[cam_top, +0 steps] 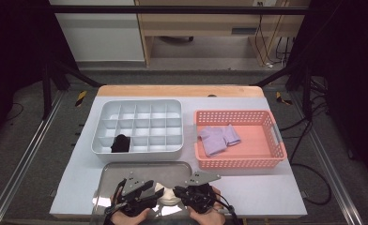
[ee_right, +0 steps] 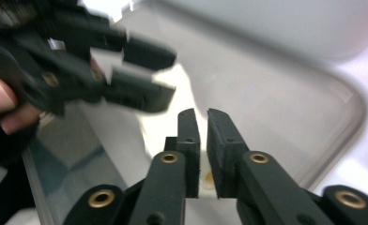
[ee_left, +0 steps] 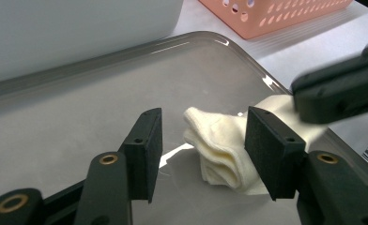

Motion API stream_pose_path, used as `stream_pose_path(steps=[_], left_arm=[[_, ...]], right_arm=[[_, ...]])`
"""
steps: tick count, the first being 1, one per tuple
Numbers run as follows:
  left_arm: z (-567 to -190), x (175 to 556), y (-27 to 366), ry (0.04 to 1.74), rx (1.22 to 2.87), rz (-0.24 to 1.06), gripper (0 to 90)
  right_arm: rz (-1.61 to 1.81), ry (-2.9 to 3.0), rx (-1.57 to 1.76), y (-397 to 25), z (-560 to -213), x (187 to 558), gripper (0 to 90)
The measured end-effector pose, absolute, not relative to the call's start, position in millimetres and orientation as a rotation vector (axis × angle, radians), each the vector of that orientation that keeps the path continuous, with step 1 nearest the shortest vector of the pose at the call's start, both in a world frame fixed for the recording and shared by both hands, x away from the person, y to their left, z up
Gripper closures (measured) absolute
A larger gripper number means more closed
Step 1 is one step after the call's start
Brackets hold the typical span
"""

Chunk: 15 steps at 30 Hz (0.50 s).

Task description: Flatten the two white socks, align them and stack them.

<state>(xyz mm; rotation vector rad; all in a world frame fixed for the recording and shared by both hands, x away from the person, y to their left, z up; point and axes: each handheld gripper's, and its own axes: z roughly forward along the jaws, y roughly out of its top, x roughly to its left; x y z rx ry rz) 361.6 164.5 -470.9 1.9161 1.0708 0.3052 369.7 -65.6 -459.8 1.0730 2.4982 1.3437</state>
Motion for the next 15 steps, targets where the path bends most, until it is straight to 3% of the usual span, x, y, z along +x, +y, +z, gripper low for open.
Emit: stream_pose_path(steps=[8, 15], left_arm=[[-469.0, 361.8, 169.0, 1.055, 1.890, 0.209, 36.7], [-478.6, 356.1, 163.7, 1.048, 1.933, 0.146, 35.1]], right_arm=[[1.351, 2.508, 1.085, -67.4, -466.5, 362.0, 89.1], [1.362, 2.513, 1.088, -69.6, -469.2, 358.3, 90.0]])
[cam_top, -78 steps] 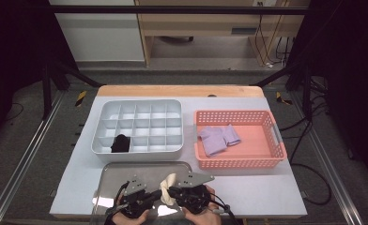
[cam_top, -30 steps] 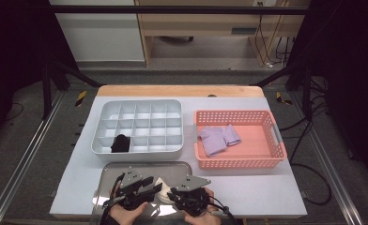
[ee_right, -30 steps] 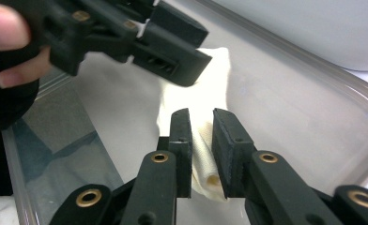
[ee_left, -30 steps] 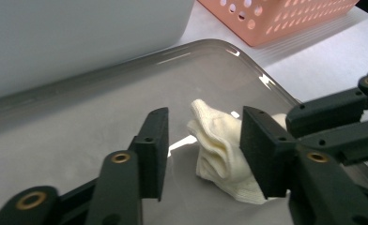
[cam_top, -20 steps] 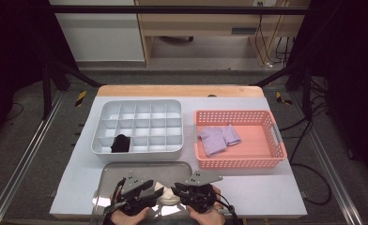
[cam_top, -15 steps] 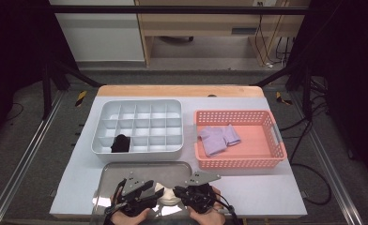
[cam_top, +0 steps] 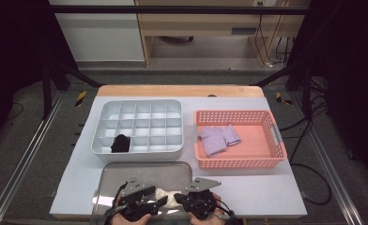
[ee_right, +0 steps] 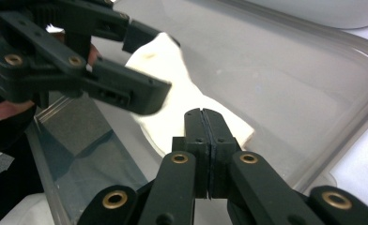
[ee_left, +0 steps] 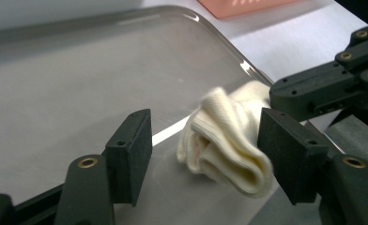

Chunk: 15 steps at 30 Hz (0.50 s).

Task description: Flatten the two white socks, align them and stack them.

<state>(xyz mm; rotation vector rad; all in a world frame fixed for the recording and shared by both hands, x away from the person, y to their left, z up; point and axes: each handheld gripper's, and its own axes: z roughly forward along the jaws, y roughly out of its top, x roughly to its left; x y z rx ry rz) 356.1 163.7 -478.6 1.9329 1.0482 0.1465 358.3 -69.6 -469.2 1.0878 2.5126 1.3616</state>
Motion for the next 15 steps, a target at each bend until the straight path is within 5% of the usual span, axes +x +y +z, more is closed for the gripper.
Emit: stream_pose_path(steps=[10, 15], left_arm=[[-482.0, 350.5, 155.4, 0.991, 1.966, 0.055, 48.2], [-478.5, 352.8, 157.1, 1.002, 1.934, -0.004, 64.0]], right_arm=[[1.354, 2.517, 1.096, -72.0, -469.3, 356.2, 90.0], [1.360, 2.514, 1.097, -73.1, -469.7, 358.2, 90.0]])
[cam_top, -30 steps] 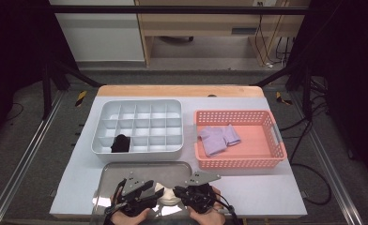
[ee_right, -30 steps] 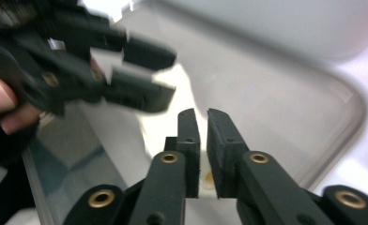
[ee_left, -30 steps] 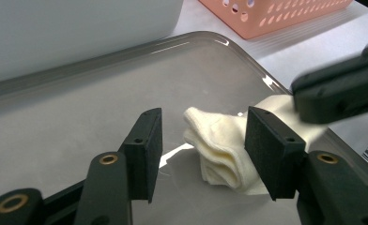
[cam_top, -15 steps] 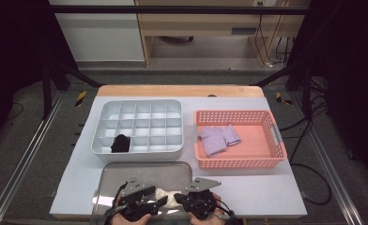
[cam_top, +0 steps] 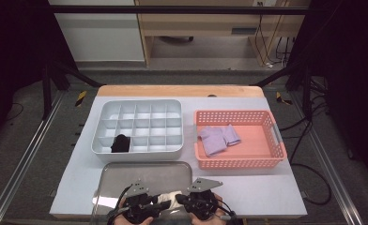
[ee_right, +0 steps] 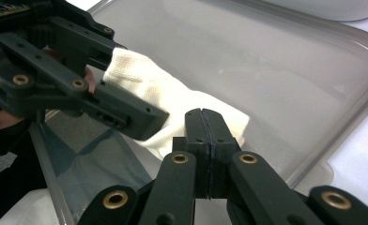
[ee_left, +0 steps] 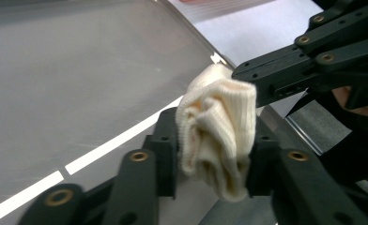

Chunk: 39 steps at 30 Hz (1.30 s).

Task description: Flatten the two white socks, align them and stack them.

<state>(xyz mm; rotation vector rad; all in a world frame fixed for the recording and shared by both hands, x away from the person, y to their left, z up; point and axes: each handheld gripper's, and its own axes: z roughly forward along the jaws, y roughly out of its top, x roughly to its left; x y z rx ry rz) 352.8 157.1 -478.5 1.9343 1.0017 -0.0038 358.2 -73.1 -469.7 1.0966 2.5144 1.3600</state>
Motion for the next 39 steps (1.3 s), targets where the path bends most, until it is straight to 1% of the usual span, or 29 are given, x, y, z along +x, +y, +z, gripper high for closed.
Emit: stream_pose_path(steps=[4, 11, 12, 16, 17, 20, 22, 23, 26, 29, 30, 31, 39], left_arm=[[-473.4, 352.5, 157.8, 0.998, 1.894, 0.008, 66.8], [-458.4, 354.6, 158.7, 0.975, 1.857, 0.054, 67.0], [-454.6, 355.5, 159.5, 0.970, 1.856, 0.075, 66.9], [-445.9, 356.7, 161.7, 0.957, 1.869, 0.141, 66.9], [-441.9, 358.3, 163.9, 0.961, 1.872, 0.170, 66.8], [-438.4, 361.4, 167.4, 0.967, 1.867, 0.183, 66.7], [-435.1, 364.7, 171.0, 0.979, 1.865, 0.195, 66.7], [-432.7, 367.2, 173.8, 0.982, 1.869, 0.210, 66.7], [-430.1, 369.3, 176.9, 0.993, 1.867, 0.228, 66.6], [-425.7, 373.5, 182.2, 1.001, 1.862, 0.260, 66.6], [-425.7, 373.5, 182.2, 1.001, 1.862, 0.260, 66.6], [-424.1, 375.6, 183.9, 1.001, 1.857, 0.267, 66.6], [-417.5, 383.9, 194.3, 1.005, 1.843, 0.334, 66.7]], right_arm=[[1.368, 2.504, 1.097, -74.5, -468.2, 358.6, 89.1], [1.397, 2.462, 1.075, -76.5, -461.2, 360.2, 87.6], [1.410, 2.447, 1.064, -77.4, -457.6, 360.9, 85.3], [1.432, 2.413, 1.046, -80.7, -452.0, 362.2, 82.0], [1.445, 2.382, 1.053, -87.0, -446.7, 363.9, 81.0], [1.450, 2.351, 1.071, -95.2, -442.4, 366.0, 79.9], [1.431, 2.325, 1.081, -103.1, -440.2, 368.0, 77.7], [1.390, 2.299, 1.093, -114.1, -439.4, 369.6, 75.9], [1.362, 2.280, 1.119, -124.4, -439.7, 370.6, 73.9], [1.316, 2.247, 1.170, -144.3, -441.0, 373.6, 69.8], [1.316, 2.247, 1.170, -144.3, -441.0, 373.6, 69.8], [1.290, 2.227, 1.189, -152.6, -441.7, 375.3, 66.7], [1.182, 2.159, 1.227, -175.6, -442.1, 378.0, 62.3]])
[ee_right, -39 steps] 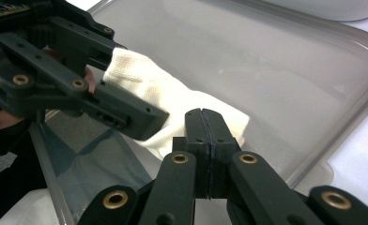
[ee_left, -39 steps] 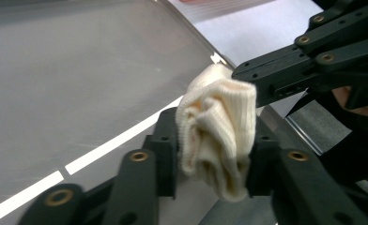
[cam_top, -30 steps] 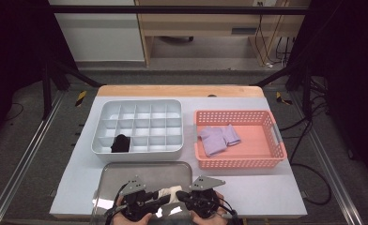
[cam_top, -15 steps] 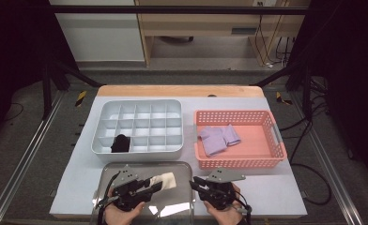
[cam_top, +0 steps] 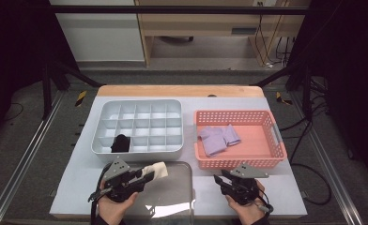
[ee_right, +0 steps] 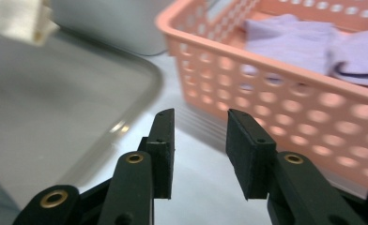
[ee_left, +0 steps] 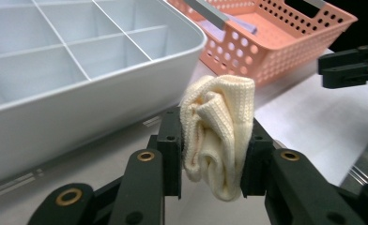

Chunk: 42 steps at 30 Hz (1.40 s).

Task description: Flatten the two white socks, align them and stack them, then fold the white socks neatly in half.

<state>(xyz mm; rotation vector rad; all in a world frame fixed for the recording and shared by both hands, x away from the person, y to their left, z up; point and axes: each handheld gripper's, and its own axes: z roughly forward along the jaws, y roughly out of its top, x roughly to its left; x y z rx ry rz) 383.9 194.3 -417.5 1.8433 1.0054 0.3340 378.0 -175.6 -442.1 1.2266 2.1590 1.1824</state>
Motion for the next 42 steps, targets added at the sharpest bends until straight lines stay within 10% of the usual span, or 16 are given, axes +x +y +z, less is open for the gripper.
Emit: stream_pose_path(steps=[42], left_arm=[[-369.1, 441.7, 237.6, 1.114, 1.824, 0.434, 66.4]], right_arm=[[1.100, 2.085, 1.323, -203.7, -447.3, 374.8, 53.2]])
